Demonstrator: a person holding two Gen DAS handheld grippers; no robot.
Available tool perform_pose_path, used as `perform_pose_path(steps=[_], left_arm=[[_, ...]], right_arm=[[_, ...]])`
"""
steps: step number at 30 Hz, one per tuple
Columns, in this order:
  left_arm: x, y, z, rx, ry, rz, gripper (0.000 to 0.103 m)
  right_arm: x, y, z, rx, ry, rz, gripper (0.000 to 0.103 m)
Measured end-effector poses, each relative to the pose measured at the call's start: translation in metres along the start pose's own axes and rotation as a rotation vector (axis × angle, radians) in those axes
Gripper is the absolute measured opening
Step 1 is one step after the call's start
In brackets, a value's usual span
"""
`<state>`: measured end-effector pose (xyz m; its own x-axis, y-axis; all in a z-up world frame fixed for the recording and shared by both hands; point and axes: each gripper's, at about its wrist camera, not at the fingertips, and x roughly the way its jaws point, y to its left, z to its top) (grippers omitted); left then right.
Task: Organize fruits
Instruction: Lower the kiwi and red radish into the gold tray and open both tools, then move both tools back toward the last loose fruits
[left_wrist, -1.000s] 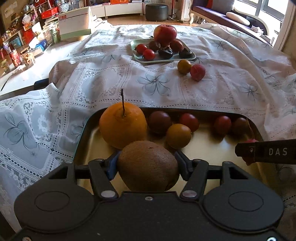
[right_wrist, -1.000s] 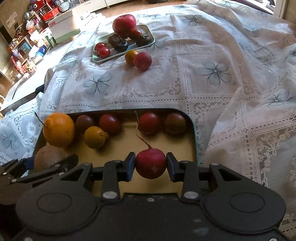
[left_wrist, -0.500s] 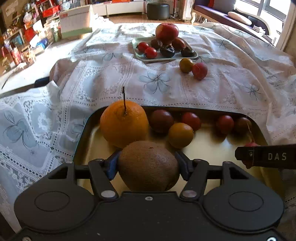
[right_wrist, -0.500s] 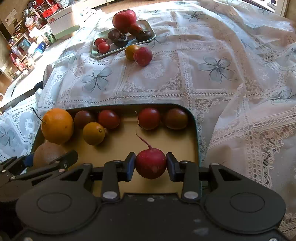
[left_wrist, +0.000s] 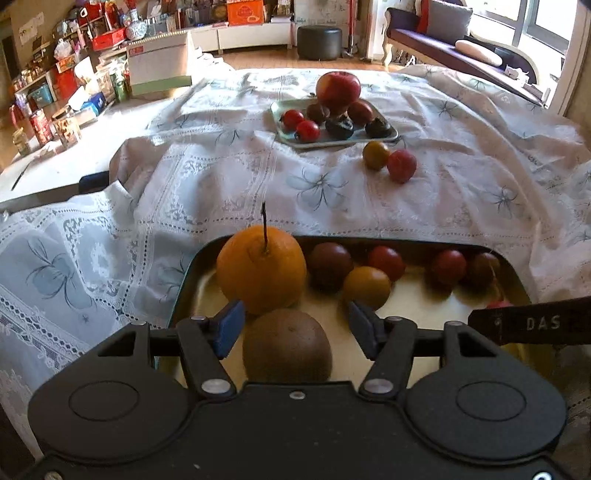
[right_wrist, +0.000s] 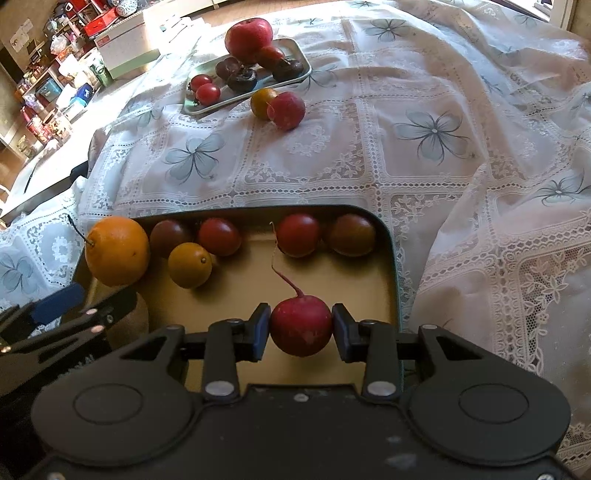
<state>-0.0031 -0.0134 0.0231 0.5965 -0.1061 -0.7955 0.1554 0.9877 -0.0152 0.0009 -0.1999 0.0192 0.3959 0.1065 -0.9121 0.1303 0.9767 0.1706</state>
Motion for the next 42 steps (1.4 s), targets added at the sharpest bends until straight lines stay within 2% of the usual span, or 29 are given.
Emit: perform_pose_path(steps=[10,30,36,42], left_arm=[[-0.001,0.000,-0.001,0.001,0.001,0.000,0.065],[0.002,0.002,0.002,-0.008,0.023,-0.001,0.065],[0.001,0.003,0.012,-0.007,0.018,-0.014,0.065],[0.009,0.003,0.040,0.018,0.014,-0.024,0.065]], right_arm=[[-0.007,-0.002,0.001,0.010,-0.033,0.011,0.039],[0.002,-0.002,0.003,0.015,0.000,0.015,0.039],[0.001,-0.005,0.012,0.029,-0.009,0.013,0.039],[-0.001,-0.007,0.041,0.042,-0.030,0.022,0.039]])
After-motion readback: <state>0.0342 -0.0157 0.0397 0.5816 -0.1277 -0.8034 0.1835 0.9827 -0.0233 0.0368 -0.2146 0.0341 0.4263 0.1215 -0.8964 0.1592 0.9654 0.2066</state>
